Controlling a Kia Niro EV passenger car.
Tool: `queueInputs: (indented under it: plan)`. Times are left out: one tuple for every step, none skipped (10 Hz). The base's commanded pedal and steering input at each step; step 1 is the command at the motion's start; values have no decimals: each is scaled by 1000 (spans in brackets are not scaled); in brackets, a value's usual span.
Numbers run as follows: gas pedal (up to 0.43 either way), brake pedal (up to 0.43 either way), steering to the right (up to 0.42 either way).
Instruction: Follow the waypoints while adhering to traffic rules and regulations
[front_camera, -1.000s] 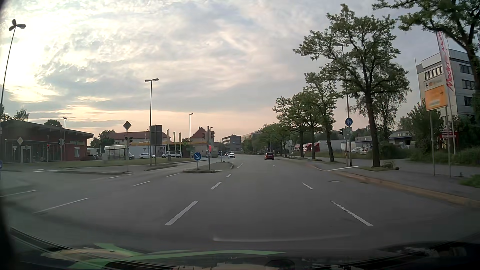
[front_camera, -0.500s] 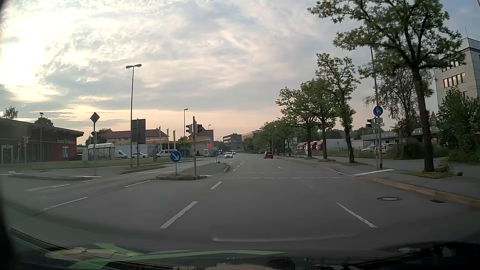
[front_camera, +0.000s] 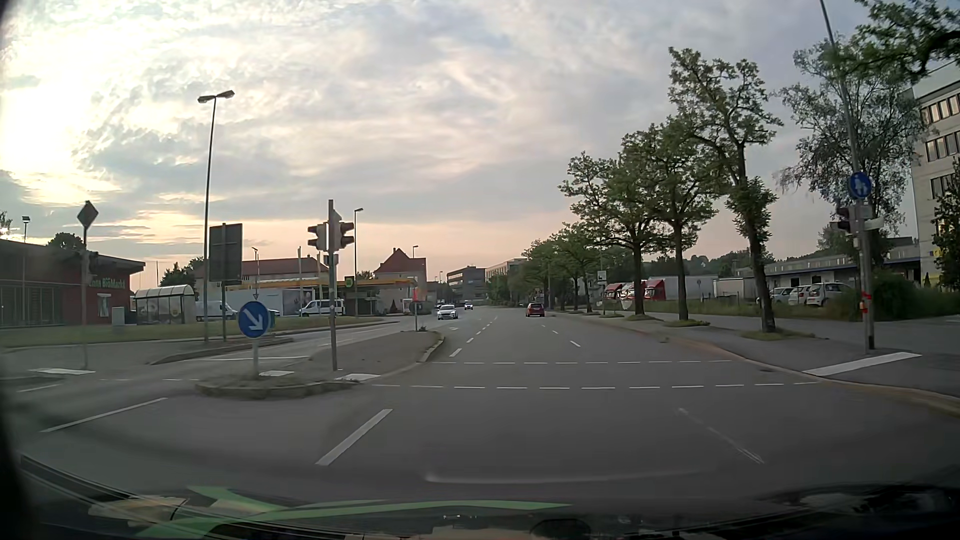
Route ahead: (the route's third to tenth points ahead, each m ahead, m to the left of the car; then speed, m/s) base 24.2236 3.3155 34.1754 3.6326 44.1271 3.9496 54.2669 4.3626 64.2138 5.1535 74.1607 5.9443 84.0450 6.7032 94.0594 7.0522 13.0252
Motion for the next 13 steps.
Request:
queueInputs:
  plan:
    - [138,0,-7]
    - [138,0,-7]
    - [138,0,-6]
    - [138,0,-6]
    - [138,0,-5]
    - [138,0,-4]
    - [138,0,-3]
    - [138,0,-3]
    - [138,0,-3]
    - [138,0,-3]
    - [138,0,-3]
    - [138,0,-3]
    - [138,0,-3]
